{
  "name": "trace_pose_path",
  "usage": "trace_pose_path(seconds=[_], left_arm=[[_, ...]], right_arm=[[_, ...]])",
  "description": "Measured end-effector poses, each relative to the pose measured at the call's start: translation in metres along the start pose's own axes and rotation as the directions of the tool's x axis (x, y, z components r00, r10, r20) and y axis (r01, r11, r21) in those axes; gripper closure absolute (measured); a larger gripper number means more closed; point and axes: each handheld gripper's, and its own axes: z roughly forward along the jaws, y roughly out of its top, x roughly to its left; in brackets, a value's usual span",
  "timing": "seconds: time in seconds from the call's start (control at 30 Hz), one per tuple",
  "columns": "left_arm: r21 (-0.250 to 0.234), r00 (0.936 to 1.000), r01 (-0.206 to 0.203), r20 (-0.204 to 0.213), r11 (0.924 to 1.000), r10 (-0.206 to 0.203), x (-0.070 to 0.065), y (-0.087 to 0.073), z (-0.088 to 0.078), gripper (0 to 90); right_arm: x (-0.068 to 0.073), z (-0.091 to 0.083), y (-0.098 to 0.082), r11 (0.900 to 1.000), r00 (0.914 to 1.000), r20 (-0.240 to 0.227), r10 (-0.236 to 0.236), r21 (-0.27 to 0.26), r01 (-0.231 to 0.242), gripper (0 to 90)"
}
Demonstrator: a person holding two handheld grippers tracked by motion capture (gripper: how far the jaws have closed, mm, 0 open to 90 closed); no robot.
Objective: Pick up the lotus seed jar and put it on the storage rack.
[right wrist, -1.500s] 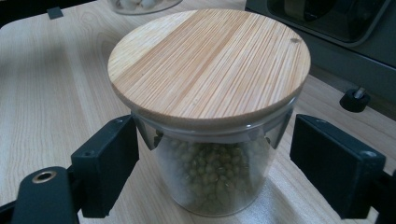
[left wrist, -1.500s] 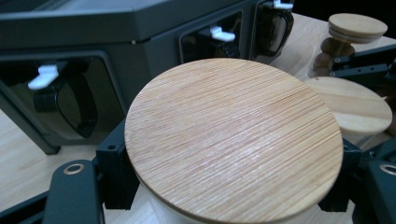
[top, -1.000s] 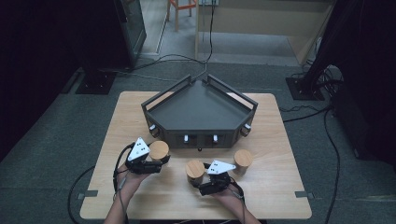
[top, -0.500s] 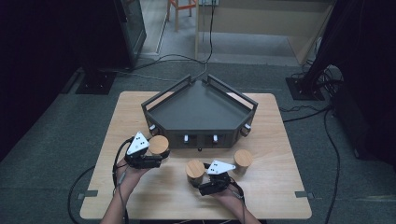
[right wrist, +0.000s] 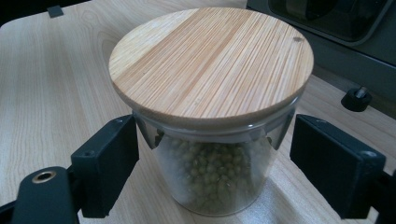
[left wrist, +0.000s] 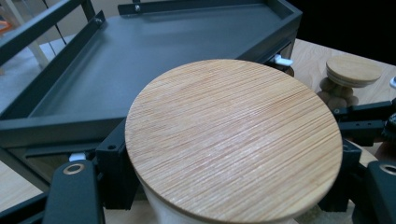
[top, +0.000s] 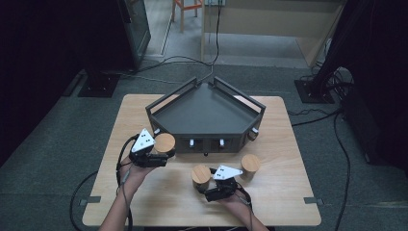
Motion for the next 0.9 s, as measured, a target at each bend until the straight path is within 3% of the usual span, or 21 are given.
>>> trace_pose_path(seconds=[0.9], left_arm=[[-0.011,1.0000,0.001,0.000,0.9999,-0.001,0.008,0.022,0.003,25.5]], right_arm=[[0.001,0.000,0.000,1.000,1.0000,0.004,-0.005,0.002,0.005,15.4]])
